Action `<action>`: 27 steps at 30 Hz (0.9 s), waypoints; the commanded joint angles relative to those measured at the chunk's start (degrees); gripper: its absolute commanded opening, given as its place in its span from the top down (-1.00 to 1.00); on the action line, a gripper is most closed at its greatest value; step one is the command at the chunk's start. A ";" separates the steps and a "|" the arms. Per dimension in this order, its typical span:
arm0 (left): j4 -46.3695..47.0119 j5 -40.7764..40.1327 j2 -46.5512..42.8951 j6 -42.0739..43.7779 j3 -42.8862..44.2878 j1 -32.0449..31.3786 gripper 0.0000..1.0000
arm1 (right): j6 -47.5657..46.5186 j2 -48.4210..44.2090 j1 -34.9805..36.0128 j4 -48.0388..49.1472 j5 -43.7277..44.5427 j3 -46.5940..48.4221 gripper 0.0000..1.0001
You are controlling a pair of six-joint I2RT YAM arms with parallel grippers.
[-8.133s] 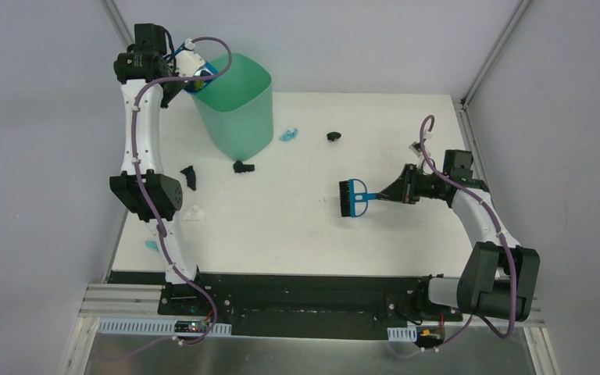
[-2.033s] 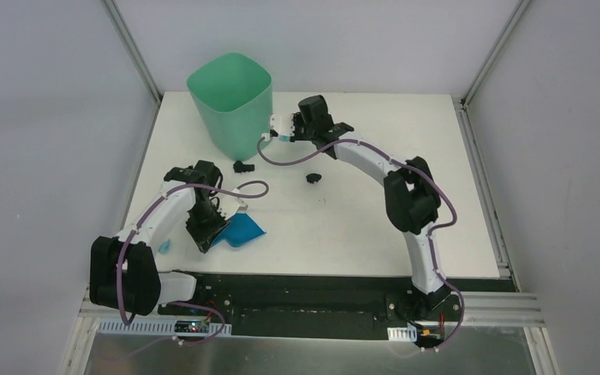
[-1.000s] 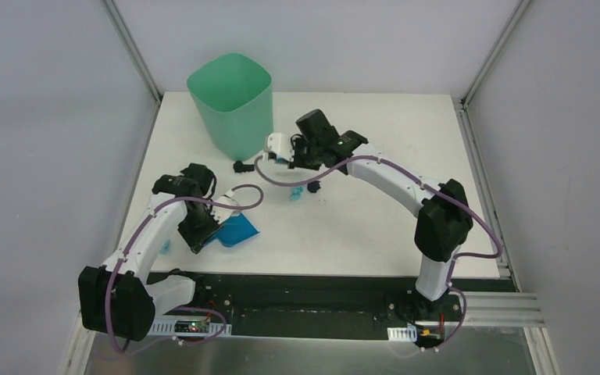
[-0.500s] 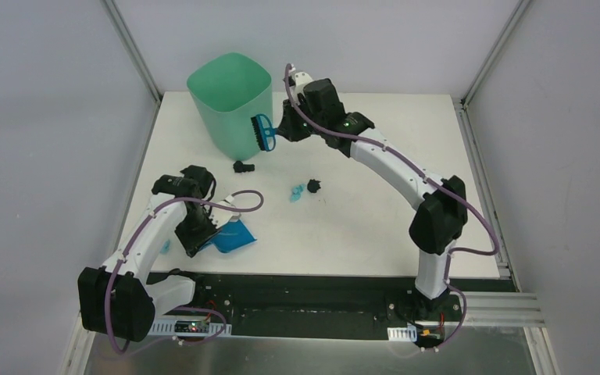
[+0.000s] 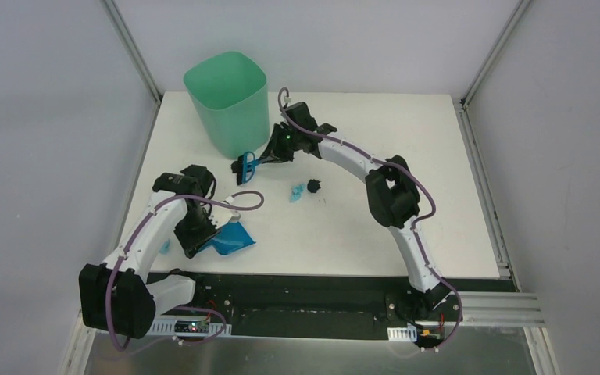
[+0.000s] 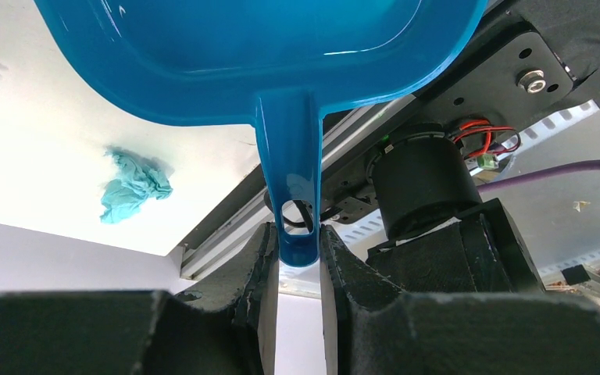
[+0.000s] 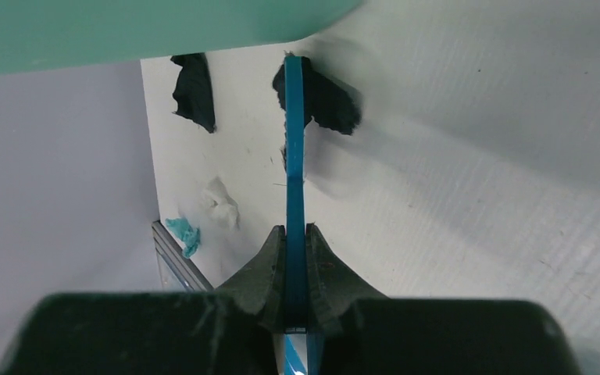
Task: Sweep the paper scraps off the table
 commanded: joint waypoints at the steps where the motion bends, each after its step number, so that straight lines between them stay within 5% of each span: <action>1: -0.79 0.47 1.27 0.89 2.66 -0.48 0.83 | 7.71 1.77 -0.04 4.70 -2.66 7.45 1.00; 10: -1.45 1.07 2.51 -0.22 4.15 -0.49 0.82 | 13.94 2.61 -2.00 -2.53 1.27 5.72 1.00; 27: -1.15 4.12 2.86 -0.56 6.20 -0.49 0.80 | 5.87 -30.78 -9.37 -9.02 9.18 -20.78 1.00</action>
